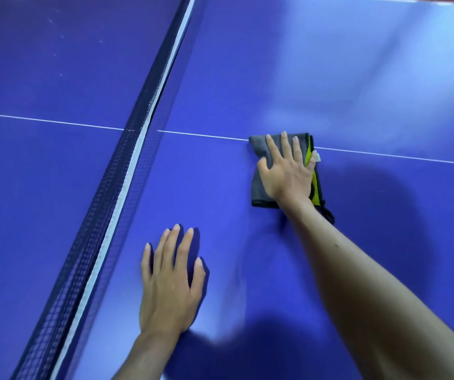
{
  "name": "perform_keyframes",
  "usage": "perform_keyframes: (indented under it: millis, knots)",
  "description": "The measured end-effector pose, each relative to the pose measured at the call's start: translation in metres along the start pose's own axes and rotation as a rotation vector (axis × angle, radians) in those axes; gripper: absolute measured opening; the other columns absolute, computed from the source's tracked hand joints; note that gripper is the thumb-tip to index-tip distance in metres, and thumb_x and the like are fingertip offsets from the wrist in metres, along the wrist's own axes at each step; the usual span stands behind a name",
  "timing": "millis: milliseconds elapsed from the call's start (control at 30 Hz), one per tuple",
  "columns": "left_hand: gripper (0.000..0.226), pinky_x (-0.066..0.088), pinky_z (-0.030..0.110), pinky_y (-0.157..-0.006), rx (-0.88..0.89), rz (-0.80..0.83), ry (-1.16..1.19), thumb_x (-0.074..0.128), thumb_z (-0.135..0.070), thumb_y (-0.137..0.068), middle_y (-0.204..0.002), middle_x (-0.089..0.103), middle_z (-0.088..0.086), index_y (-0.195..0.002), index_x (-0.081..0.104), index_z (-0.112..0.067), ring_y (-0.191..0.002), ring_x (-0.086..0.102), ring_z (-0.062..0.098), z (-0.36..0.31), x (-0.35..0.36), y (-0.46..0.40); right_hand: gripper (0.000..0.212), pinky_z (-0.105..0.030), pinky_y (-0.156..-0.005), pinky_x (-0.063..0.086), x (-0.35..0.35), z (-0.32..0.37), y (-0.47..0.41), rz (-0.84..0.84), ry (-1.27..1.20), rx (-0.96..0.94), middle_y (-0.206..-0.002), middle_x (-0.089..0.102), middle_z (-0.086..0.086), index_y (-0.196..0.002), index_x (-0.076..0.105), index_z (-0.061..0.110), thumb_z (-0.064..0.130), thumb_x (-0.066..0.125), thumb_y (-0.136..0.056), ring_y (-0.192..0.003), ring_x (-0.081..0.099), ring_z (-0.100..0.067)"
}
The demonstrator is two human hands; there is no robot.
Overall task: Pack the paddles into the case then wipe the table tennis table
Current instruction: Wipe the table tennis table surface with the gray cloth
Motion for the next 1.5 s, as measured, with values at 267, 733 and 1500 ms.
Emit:
perform_keyframes:
  millis: [267, 733, 1500]
  knots:
    - [0.054, 0.013, 0.056, -0.127, 0.008, 0.006, -0.003, 0.027, -0.040, -0.106, -0.167, 0.031, -0.001, -0.155, 0.040, -0.024, -0.157, 0.021, 0.018, -0.002, 0.002, 0.002, 0.063, -0.061, -0.125, 0.003, 0.005, 0.009, 0.082, -0.061, 0.024, -0.080, -0.172, 0.017, 0.005, -0.162, 0.025, 0.040, 0.047, 0.034, -0.100, -0.159, 0.012, -0.020]
    - [0.051, 0.011, 0.051, -0.128, -0.031, -0.041, 0.224, 0.020, -0.035, -0.109, -0.163, 0.038, -0.003, -0.152, 0.045, -0.022, -0.156, 0.023, 0.017, 0.001, -0.016, 0.004, 0.066, -0.064, -0.123, 0.018, 0.017, 0.073, 0.324, -0.070, 0.085, -0.111, -0.172, 0.021, 0.000, -0.162, 0.031, 0.034, 0.044, 0.044, -0.097, -0.159, 0.016, -0.021]
    - [0.053, 0.025, 0.059, -0.122, 0.233, 0.047, 0.026, 0.039, -0.040, -0.102, -0.165, 0.037, 0.007, -0.148, 0.054, -0.016, -0.155, 0.030, 0.024, 0.051, -0.010, -0.036, 0.067, -0.060, -0.126, 0.004, 0.015, 0.071, 0.081, -0.097, 0.067, 0.070, -0.171, 0.021, 0.009, -0.159, 0.029, 0.047, 0.053, 0.032, -0.092, -0.158, 0.016, -0.015]
Point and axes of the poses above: each hand's wrist, its own y-axis away from the middle knuckle, its own x-axis out of the palm, z = x × y, the point moved 9 cm from there along -y, towards the middle knuckle
